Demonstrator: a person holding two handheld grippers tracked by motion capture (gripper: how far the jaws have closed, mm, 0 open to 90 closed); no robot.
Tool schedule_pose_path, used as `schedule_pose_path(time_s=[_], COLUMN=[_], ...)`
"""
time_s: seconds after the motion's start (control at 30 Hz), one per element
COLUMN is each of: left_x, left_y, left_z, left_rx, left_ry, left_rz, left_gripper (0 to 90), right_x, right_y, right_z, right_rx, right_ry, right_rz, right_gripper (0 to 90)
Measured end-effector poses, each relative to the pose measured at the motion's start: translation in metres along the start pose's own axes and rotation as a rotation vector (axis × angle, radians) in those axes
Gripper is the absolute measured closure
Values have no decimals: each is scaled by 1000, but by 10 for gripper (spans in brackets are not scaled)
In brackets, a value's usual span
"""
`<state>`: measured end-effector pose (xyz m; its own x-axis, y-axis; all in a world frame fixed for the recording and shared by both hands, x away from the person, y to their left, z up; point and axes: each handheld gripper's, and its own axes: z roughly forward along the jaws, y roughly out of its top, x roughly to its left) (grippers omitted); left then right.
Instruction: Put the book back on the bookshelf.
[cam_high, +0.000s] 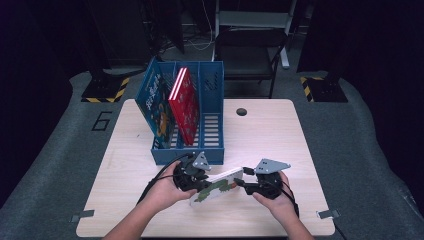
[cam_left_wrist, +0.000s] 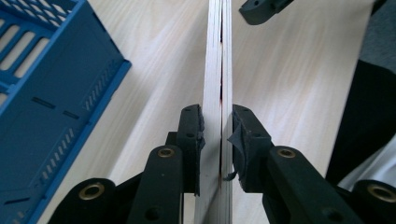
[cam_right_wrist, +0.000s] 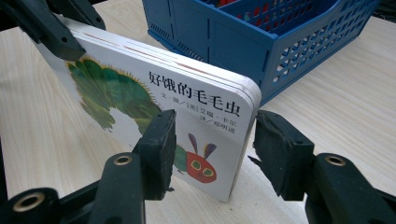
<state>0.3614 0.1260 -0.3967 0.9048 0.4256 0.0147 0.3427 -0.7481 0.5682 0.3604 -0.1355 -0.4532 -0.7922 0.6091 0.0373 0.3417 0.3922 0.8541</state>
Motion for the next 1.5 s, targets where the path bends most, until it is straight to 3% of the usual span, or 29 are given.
schedule_pose_path(time_s=[0.27,0.47,0.53,0.73,0.9,1.17,1.43,1.5], left_x=[-5,-4,-5,-5,-3,3,12,17], left_y=[5,5,5,7,8,13,22,25], left_z=[6,7,8,8,8,3,-10,-18], left_rx=[31,23,21,40,46,44,30,15], left_ry=[3,-15,-2,-12,-43,-80,-60,-39], left_rz=[16,-12,-7,5,-32,-130,-176,-188], left_gripper=[726,714,711,753,766,768,768,768], right_x=[0,1,0,1,-1,-3,-3,-3], right_y=[-2,-3,-3,-4,-5,-5,-5,-4], right_z=[2,3,3,6,6,2,-1,-3], right_rx=[13,15,16,29,26,11,6,-3], right_ry=[4,7,8,7,6,2,-1,-7], right_rz=[11,18,17,19,15,30,34,32], right_gripper=[486,485,487,493,493,492,493,492])
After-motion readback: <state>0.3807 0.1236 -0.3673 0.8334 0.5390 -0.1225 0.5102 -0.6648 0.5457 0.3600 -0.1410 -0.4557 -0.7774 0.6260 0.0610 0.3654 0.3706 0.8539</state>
